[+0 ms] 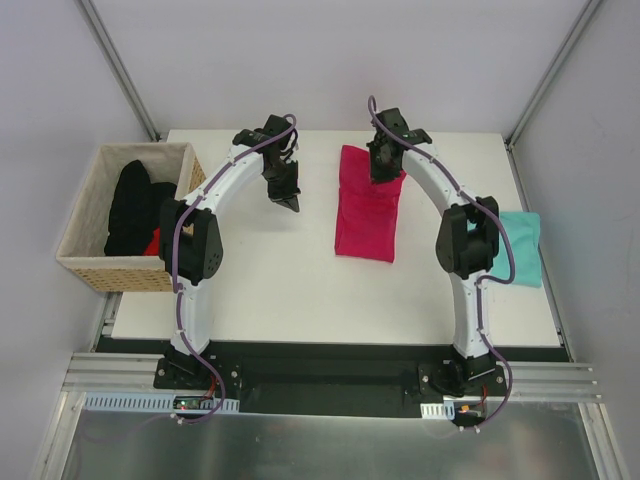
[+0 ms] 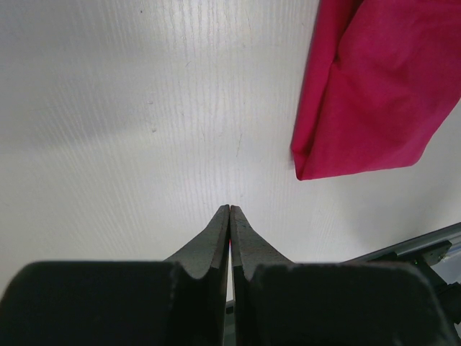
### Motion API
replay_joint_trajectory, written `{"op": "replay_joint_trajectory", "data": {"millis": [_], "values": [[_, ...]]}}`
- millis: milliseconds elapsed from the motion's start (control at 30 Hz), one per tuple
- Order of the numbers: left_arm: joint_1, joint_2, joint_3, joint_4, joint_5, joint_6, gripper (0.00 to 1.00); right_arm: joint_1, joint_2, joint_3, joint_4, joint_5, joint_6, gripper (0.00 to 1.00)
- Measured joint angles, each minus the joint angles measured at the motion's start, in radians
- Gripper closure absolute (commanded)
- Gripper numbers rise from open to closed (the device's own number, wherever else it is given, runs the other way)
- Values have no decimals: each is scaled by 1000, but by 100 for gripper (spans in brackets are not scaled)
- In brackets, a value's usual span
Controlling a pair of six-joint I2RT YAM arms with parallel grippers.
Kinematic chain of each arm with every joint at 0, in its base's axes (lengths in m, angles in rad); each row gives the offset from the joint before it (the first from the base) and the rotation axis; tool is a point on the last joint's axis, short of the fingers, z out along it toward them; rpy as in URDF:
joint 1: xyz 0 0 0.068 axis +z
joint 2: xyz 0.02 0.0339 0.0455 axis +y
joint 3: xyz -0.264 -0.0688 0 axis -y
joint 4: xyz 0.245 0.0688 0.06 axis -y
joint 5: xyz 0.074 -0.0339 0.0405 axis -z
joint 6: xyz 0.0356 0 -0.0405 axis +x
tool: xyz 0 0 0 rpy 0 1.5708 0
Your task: Fold and stack the t-shirts
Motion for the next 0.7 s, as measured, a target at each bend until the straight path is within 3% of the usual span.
{"op": "replay_joint_trajectory", "data": {"millis": [67, 400, 700], "values": [[0, 0, 0, 0, 0, 0, 100, 0, -26, -24, 7, 6, 5, 99], [0, 0, 0, 0, 0, 0, 100, 17, -96, -244, 43, 6, 88, 99], [0, 0, 0, 0, 0, 0, 100, 24, -96, -305, 60, -9, 121, 99]]}}
